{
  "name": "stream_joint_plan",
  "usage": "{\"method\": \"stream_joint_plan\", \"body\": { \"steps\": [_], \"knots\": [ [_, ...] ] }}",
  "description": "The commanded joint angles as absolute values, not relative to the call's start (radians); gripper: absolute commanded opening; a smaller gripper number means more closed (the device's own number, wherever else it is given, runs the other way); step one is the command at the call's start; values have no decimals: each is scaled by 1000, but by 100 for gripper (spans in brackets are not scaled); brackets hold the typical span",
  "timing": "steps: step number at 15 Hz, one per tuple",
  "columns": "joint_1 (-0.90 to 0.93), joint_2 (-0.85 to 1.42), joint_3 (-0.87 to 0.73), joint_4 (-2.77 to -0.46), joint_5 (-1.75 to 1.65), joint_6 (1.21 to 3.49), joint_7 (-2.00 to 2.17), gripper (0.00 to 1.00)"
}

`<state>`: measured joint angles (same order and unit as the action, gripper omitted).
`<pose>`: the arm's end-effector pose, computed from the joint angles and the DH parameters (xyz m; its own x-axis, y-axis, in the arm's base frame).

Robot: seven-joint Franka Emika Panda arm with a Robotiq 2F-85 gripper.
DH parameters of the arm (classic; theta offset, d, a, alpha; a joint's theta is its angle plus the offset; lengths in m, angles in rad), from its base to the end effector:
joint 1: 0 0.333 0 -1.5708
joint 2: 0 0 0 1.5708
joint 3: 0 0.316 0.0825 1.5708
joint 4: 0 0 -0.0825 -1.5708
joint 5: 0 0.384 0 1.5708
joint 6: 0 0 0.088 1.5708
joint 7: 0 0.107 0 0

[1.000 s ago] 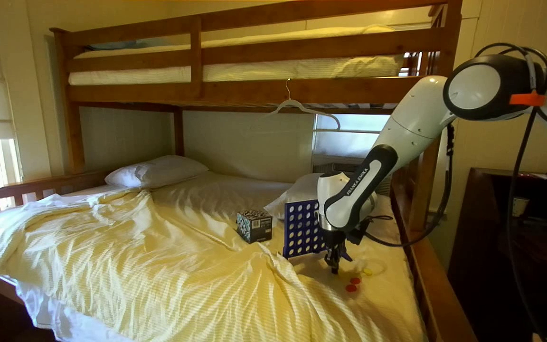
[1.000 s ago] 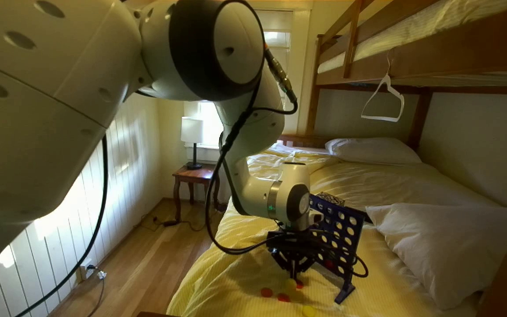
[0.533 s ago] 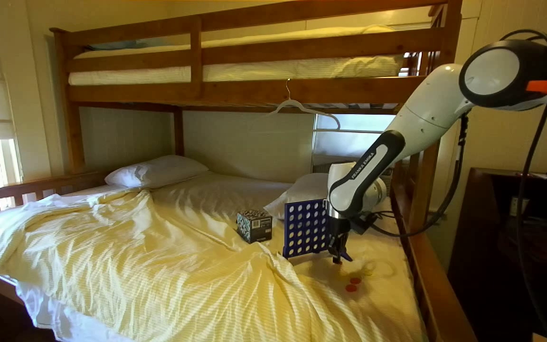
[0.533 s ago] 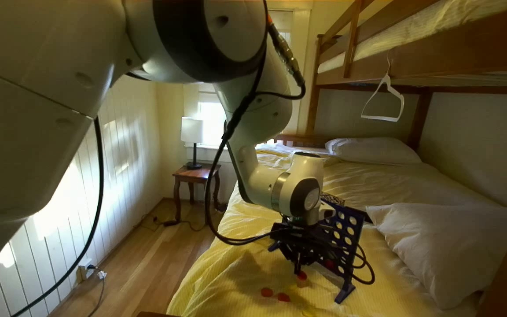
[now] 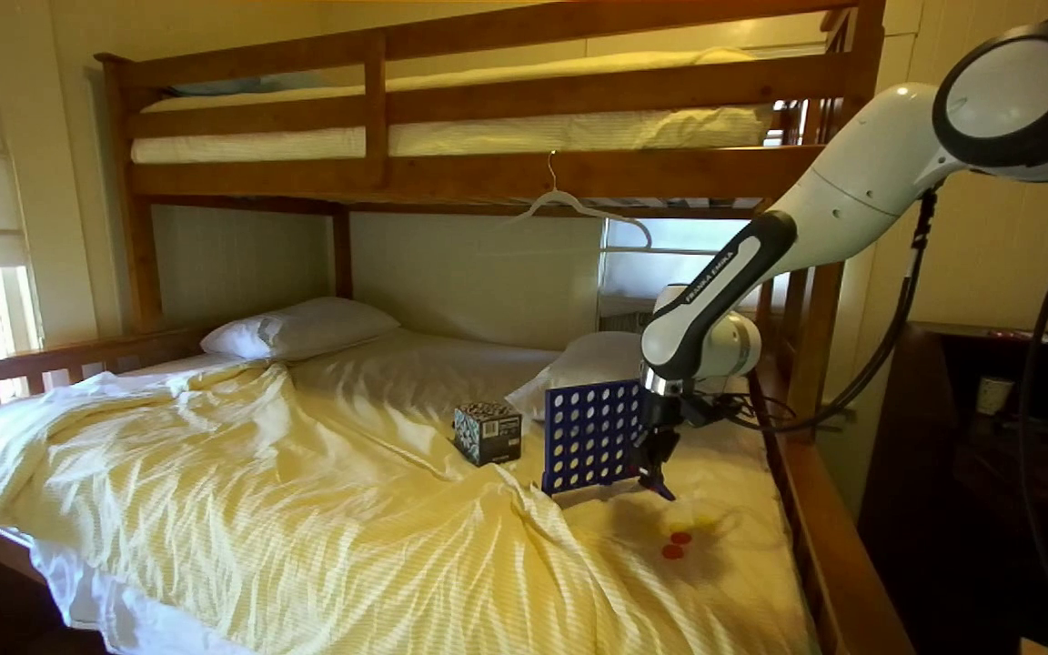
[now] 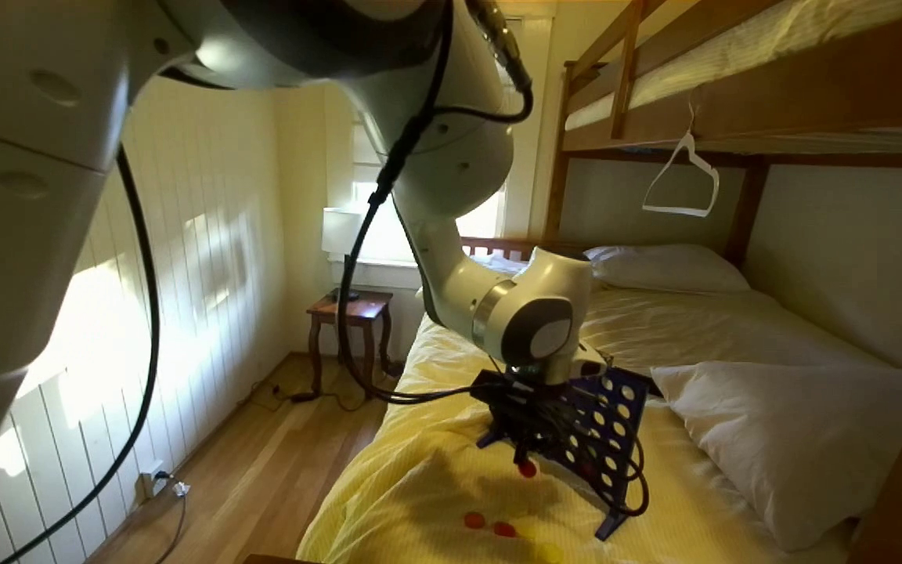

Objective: Pick up the orange circle and put it in the blue object

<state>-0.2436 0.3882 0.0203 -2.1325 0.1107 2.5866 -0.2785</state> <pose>0.5663 -0.1308 0.2289 0.9960 -0.0407 0.0795 -0.0366 -0.9980 -0.0521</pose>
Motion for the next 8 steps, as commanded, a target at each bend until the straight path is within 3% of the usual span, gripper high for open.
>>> {"method": "stream_joint_plan", "body": {
  "steps": [1, 8],
  "knots": [
    [-273, 277, 58, -2215, 268, 2580, -303, 1],
    [-273, 157, 65, -2254, 648, 2594, -370, 1]
  ]
}}
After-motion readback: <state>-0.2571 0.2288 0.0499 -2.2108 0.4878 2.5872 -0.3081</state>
